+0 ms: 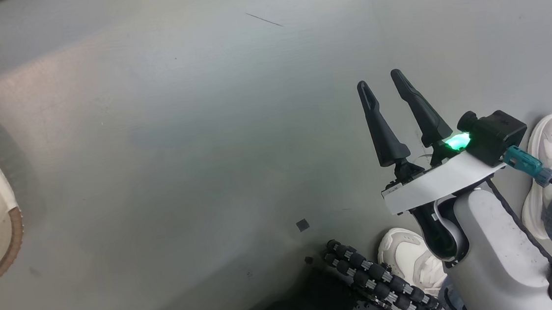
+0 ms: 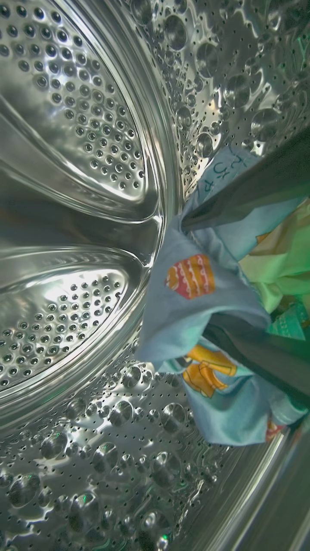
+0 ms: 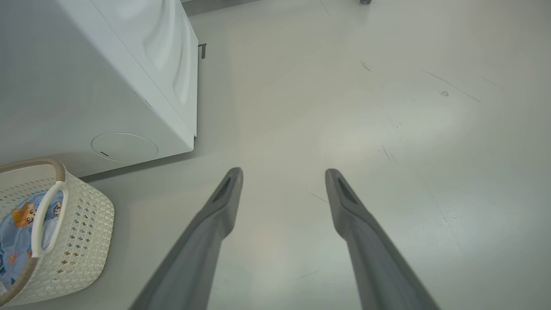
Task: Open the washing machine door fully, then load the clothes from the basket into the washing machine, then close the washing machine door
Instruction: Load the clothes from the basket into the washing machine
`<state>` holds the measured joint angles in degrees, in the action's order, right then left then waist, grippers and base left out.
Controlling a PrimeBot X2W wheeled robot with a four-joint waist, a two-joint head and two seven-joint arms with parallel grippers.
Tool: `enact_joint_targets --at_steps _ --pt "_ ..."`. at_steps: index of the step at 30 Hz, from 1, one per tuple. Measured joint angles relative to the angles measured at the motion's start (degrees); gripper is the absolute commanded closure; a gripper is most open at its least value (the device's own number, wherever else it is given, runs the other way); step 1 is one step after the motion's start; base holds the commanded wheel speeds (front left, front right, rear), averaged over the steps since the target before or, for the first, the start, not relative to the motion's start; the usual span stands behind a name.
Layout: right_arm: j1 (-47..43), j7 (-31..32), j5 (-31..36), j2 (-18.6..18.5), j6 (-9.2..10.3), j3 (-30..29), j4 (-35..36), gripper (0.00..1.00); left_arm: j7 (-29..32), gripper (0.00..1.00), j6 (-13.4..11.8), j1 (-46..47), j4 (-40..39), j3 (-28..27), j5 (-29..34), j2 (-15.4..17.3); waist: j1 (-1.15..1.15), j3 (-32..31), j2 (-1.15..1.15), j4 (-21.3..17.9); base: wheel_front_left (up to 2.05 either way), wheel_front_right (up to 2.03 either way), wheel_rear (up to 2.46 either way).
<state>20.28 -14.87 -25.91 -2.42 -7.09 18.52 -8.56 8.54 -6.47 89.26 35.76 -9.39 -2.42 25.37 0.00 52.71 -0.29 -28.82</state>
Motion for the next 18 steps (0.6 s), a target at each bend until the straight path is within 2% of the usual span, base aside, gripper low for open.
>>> enact_joint_targets --at_steps 18 --pt "0.4 0.0 0.8 -1.5 0.0 -5.8 -0.3 0.0 -3.4 0.0 -0.2 -4.1 6.6 -1.0 -2.1 -7.3 -0.01 -3.6 0.0 5.7 0.0 0.0 0.0"
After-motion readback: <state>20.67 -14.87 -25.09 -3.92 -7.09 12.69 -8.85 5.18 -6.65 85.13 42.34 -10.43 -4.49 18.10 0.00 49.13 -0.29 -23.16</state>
